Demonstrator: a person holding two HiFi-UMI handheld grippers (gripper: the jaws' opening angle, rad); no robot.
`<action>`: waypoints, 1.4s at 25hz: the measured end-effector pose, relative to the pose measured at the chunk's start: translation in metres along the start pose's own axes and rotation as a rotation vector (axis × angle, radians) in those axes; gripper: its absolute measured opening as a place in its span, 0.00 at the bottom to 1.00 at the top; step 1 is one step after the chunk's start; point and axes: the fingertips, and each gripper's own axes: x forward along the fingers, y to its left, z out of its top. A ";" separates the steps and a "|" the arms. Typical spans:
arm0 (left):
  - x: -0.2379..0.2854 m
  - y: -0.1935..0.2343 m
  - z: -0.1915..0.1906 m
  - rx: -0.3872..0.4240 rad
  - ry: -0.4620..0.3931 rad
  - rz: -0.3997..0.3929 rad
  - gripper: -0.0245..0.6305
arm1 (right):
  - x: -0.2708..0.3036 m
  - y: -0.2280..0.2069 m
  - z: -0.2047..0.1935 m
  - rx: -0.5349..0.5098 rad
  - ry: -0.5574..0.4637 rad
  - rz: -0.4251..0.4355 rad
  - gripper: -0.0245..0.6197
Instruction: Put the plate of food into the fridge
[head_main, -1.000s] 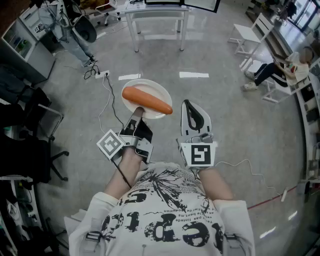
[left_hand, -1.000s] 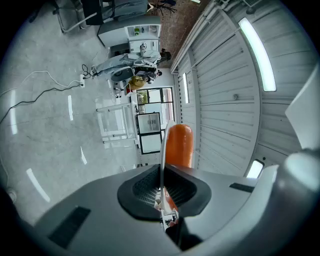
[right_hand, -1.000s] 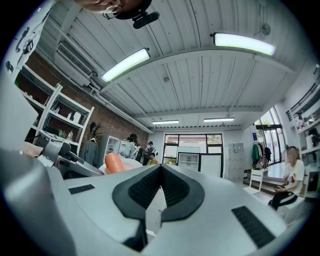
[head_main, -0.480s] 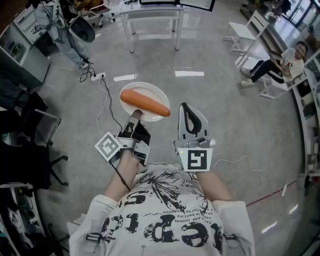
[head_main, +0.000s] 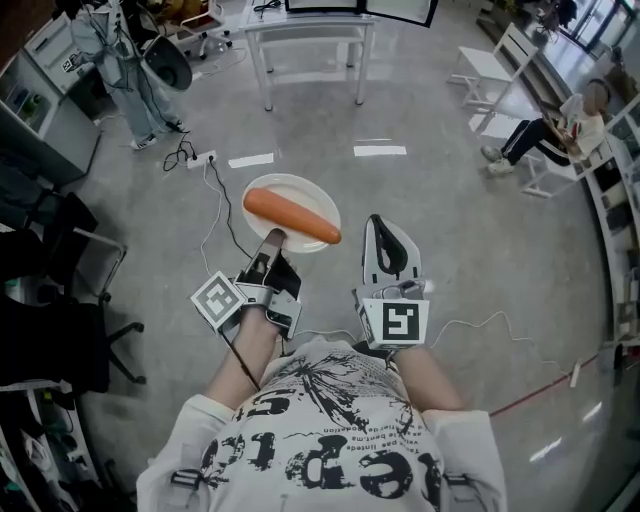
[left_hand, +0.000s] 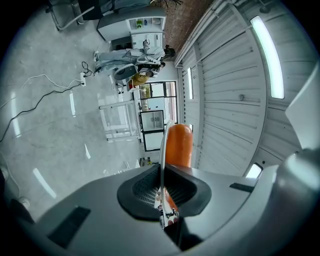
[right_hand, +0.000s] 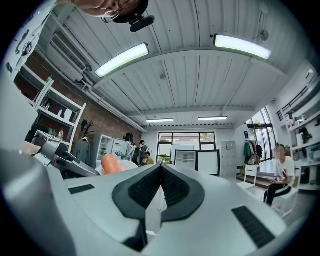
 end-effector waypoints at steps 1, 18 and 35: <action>-0.001 0.001 0.004 -0.001 0.000 0.001 0.07 | 0.002 0.002 -0.004 0.024 0.012 -0.003 0.04; 0.071 0.008 0.027 0.022 -0.107 0.017 0.07 | 0.085 -0.051 -0.028 0.114 0.031 0.081 0.04; 0.258 -0.018 0.004 0.035 -0.203 -0.046 0.07 | 0.215 -0.207 -0.055 0.141 0.078 0.189 0.04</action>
